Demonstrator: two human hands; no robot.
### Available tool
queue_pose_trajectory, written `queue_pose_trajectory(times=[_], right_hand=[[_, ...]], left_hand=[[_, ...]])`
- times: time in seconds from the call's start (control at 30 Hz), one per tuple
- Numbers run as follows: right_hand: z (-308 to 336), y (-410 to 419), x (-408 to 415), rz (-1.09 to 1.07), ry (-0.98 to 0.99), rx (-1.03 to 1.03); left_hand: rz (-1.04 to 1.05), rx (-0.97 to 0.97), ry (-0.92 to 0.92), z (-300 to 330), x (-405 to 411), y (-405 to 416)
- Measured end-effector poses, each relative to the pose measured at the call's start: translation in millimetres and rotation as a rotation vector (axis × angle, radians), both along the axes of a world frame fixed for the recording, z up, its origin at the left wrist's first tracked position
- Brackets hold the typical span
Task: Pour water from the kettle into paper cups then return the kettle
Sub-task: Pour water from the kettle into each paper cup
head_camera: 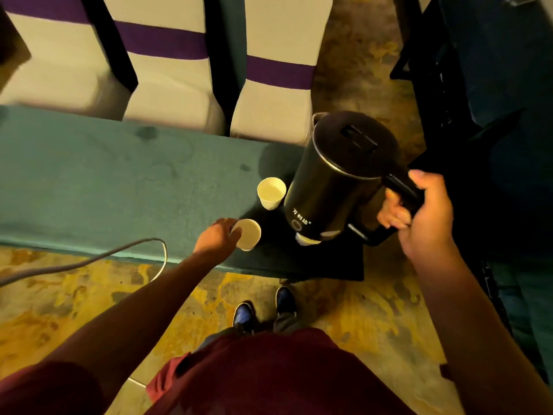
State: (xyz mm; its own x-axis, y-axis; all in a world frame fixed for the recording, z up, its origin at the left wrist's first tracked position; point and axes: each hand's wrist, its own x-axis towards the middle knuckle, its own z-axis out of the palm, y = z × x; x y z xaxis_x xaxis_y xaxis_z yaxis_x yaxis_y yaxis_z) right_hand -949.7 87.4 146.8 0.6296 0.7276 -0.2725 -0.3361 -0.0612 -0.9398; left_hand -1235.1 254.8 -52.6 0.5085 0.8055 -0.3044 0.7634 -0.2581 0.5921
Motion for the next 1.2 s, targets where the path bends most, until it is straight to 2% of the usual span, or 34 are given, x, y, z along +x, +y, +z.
queue_pose_trajectory(times=[0.3,0.43,0.53,0.97,1.2], right_hand=[[-34.8,44.4,74.1,-0.034,0.007,-0.009],[-60.5,66.6,93.5,-0.032,0.048,-0.051],[-85.3,78.5,101.6,-0.018,0.052,-0.094],[-150.3,82.1,124.1,0.081,-0.068,-0.266],[-162.7,66.8,123.5,0.175,-0.096,-0.199]], left_hand=[[0.184,-0.154,-0.037,2.0,16.3,-12.6],[0.404,-0.342,-0.083,-4.5,22.1,-13.1],[0.513,-0.404,-0.117,-8.8,20.2,-14.7],[0.631,-0.518,-0.161,-12.5,23.2,-28.2],[0.725,-0.579,-0.191,-4.4,35.9,-25.6]])
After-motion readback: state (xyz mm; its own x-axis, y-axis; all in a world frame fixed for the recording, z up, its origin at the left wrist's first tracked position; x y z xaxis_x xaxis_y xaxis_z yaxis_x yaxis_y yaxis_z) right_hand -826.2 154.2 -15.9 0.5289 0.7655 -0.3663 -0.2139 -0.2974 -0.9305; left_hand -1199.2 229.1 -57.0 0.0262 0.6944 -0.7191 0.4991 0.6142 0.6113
